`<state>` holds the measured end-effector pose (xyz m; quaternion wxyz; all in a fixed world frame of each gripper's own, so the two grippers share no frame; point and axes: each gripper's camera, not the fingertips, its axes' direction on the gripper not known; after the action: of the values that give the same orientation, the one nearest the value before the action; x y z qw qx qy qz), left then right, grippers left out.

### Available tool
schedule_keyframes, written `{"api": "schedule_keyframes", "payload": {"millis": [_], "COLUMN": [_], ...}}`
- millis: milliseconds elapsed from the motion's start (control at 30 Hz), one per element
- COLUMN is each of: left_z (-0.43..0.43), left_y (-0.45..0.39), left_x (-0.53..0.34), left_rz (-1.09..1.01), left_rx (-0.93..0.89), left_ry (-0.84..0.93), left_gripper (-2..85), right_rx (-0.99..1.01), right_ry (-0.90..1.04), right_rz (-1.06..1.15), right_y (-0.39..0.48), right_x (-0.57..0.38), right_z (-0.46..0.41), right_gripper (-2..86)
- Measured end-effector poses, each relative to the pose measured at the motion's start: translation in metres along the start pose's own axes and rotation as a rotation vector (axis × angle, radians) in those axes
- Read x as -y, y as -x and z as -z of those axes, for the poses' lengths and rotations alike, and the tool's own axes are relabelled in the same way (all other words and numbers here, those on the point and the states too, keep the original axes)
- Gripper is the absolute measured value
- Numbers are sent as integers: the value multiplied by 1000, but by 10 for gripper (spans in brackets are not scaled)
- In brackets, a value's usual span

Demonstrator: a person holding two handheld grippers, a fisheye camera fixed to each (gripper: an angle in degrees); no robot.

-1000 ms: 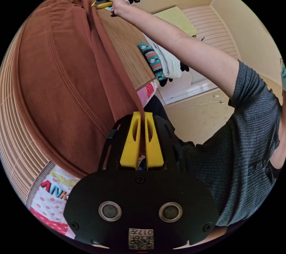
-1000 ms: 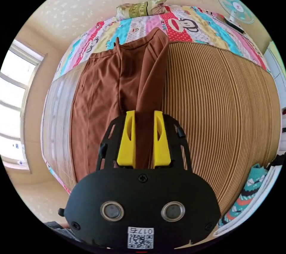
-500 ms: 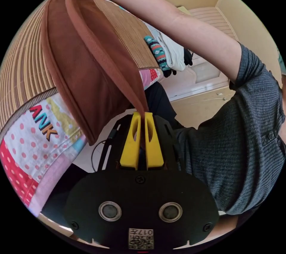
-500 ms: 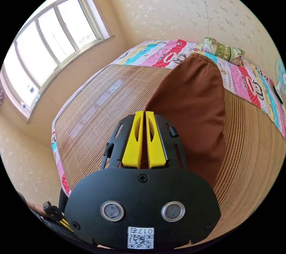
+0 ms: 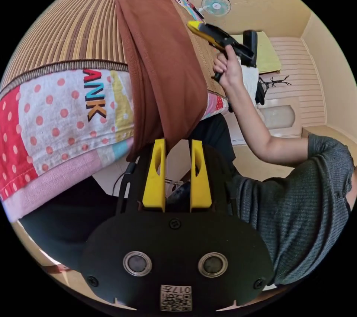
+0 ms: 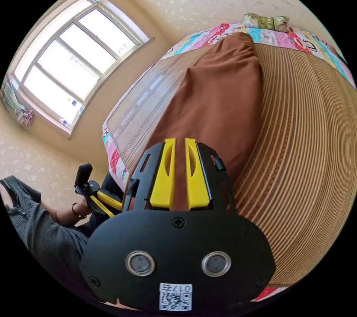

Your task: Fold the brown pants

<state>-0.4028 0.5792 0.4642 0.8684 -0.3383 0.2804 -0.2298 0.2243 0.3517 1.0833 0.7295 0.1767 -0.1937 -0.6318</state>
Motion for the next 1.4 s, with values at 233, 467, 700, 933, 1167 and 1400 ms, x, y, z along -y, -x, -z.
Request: {"api": "schedule_keyframes", "payload": {"millis": [233, 467, 700, 933, 1167, 1400], "left_z": [-26, -17, 37, -13, 51, 77], "left_y": [-36, -49, -43, -32, -52, -26], "left_x": [38, 70, 39, 41, 66, 144], "left_rz": [46, -15, 0, 189, 92, 131], "left_rx": [190, 95, -137, 127, 83, 116], "left_ry": [-86, -33, -251, -111, -358, -426], "left_gripper": [99, 18, -5, 44, 103, 144], "right_rx": [21, -47, 154, 41, 101, 142], "right_ry": [64, 174, 42, 194, 58, -3], "right_rz": [-116, -53, -30, -97, -137, -218], "right_y": [-22, 4, 14, -6, -39, -90], "right_x": [-113, -89, -64, -36, 18, 106], "right_z": [32, 28, 83, 36, 94, 105], "right_gripper": [92, 35, 15, 22, 72, 115]}}
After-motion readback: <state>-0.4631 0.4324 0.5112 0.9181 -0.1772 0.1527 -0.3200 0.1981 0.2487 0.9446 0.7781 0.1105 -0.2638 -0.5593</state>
